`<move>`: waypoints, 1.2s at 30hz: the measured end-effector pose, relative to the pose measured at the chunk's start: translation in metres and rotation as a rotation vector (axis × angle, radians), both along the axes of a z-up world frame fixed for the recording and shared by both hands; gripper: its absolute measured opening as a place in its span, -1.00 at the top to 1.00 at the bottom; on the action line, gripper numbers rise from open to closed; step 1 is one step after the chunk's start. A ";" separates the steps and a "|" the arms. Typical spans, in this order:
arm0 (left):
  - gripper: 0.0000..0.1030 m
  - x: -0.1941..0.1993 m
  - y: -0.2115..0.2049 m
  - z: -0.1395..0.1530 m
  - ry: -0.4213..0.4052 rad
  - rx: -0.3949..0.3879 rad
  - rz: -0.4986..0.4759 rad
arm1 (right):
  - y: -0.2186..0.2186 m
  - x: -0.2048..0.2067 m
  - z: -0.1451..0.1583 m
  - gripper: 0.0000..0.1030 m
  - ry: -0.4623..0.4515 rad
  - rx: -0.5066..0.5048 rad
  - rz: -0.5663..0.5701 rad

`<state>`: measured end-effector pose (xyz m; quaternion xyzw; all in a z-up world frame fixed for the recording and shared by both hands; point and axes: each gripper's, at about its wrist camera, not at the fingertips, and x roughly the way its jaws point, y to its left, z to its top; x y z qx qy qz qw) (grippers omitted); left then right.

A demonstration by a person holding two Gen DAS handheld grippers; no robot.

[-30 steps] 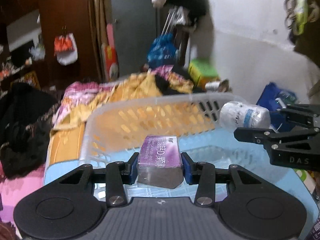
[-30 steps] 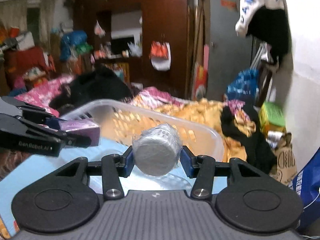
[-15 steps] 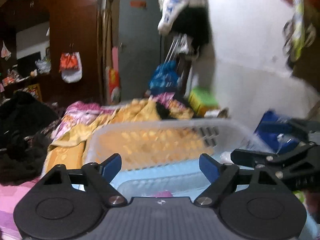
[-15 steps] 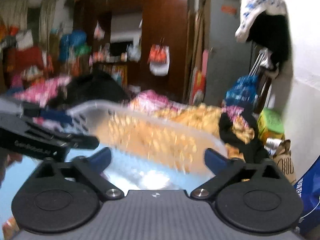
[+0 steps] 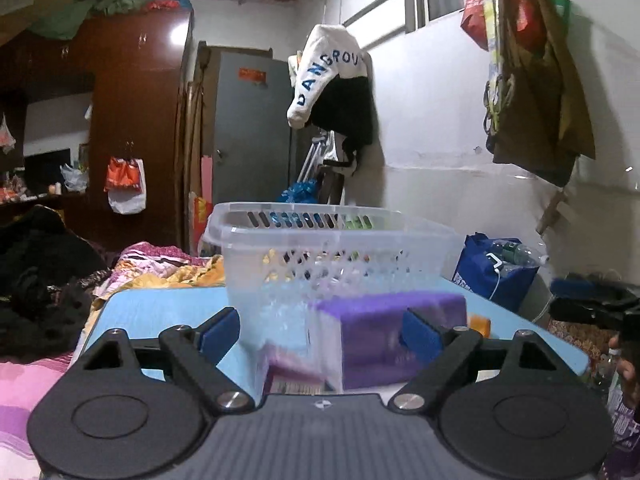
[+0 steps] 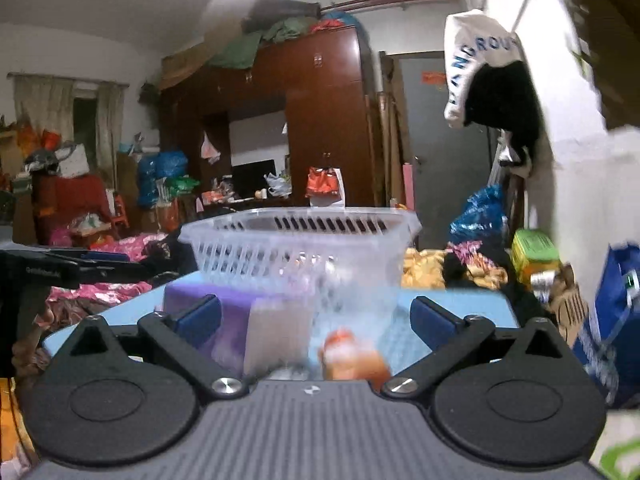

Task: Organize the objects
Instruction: 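Carry the purple box and white roll into the basket and open both grippers, then grasp the white-and-orange medicine box with the left gripper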

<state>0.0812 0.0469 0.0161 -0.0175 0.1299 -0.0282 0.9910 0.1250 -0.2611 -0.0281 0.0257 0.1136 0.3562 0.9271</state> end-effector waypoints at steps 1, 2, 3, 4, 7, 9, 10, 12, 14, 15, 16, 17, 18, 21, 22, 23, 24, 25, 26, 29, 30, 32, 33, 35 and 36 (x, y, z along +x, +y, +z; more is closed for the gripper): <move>-0.76 -0.006 -0.003 -0.005 -0.002 -0.001 0.004 | -0.004 -0.001 -0.004 -1.00 0.022 0.020 -0.013; -0.76 -0.009 -0.006 -0.008 0.005 -0.004 0.001 | -0.005 -0.003 -0.009 -1.00 0.045 0.019 -0.021; -0.76 -0.012 -0.011 -0.013 0.018 -0.002 -0.011 | -0.004 -0.003 -0.010 -1.00 0.054 -0.001 -0.023; -0.76 -0.017 -0.016 -0.014 0.028 0.013 -0.030 | -0.002 -0.006 -0.009 -1.00 0.044 -0.027 -0.025; -0.76 -0.022 -0.039 -0.020 0.029 0.116 -0.049 | 0.000 -0.015 -0.006 -1.00 -0.007 -0.037 -0.004; -0.76 -0.023 -0.044 -0.021 0.025 0.133 -0.049 | 0.002 -0.015 -0.004 -1.00 -0.016 -0.012 0.013; -0.76 -0.024 -0.045 -0.020 0.023 0.128 -0.060 | 0.004 -0.014 -0.004 -1.00 -0.014 -0.005 0.015; -0.76 -0.028 -0.042 -0.019 0.013 0.124 -0.062 | 0.005 -0.019 -0.006 -1.00 -0.029 0.012 0.012; -0.76 -0.036 -0.037 -0.022 -0.003 0.130 -0.049 | 0.004 -0.030 -0.008 -1.00 -0.056 0.019 0.026; -0.76 -0.038 -0.035 -0.023 -0.011 0.131 -0.044 | 0.004 -0.036 -0.008 -1.00 -0.065 0.027 0.044; -0.76 -0.043 -0.031 -0.024 -0.020 0.128 -0.040 | 0.006 -0.044 -0.008 -1.00 -0.080 0.037 0.083; -0.76 -0.049 -0.027 -0.027 -0.030 0.125 -0.036 | 0.010 -0.050 -0.008 -1.00 -0.091 0.041 0.119; -0.76 -0.052 -0.021 -0.029 -0.039 0.123 -0.033 | 0.015 -0.055 -0.008 -1.00 -0.100 0.041 0.149; -0.76 -0.059 -0.008 -0.037 -0.056 0.139 -0.049 | 0.042 -0.065 -0.013 -1.00 -0.135 -0.016 0.224; -0.76 -0.060 -0.003 -0.040 -0.057 0.147 -0.061 | 0.051 -0.065 -0.017 -0.98 -0.135 -0.037 0.239; -0.76 -0.061 0.001 -0.043 -0.054 0.151 -0.074 | 0.059 -0.064 -0.020 -0.96 -0.130 -0.057 0.259; -0.76 -0.061 0.005 -0.047 -0.050 0.153 -0.088 | 0.068 -0.061 -0.024 -0.89 -0.121 -0.079 0.280; -0.76 -0.060 0.009 -0.051 -0.042 0.154 -0.103 | 0.073 -0.062 -0.027 -0.83 -0.116 -0.093 0.291; -0.76 -0.058 0.011 -0.055 -0.034 0.155 -0.116 | 0.078 -0.058 -0.029 -0.81 -0.114 -0.107 0.293; -0.75 -0.051 0.016 -0.067 -0.007 0.161 -0.158 | 0.093 -0.047 -0.036 -0.57 -0.113 -0.143 0.284; -0.75 -0.047 0.018 -0.070 0.000 0.154 -0.164 | 0.096 -0.044 -0.039 -0.45 -0.109 -0.152 0.287; -0.73 -0.042 0.021 -0.075 0.009 0.132 -0.175 | 0.105 -0.039 -0.047 -0.31 -0.114 -0.184 0.280; -0.72 -0.040 0.022 -0.078 0.009 0.120 -0.185 | 0.109 -0.038 -0.051 -0.25 -0.121 -0.201 0.271; -0.66 -0.036 0.022 -0.080 0.001 0.105 -0.209 | 0.110 -0.037 -0.057 -0.18 -0.137 -0.220 0.254; -0.55 -0.035 0.021 -0.081 0.002 0.095 -0.220 | 0.110 -0.033 -0.058 -0.13 -0.147 -0.220 0.250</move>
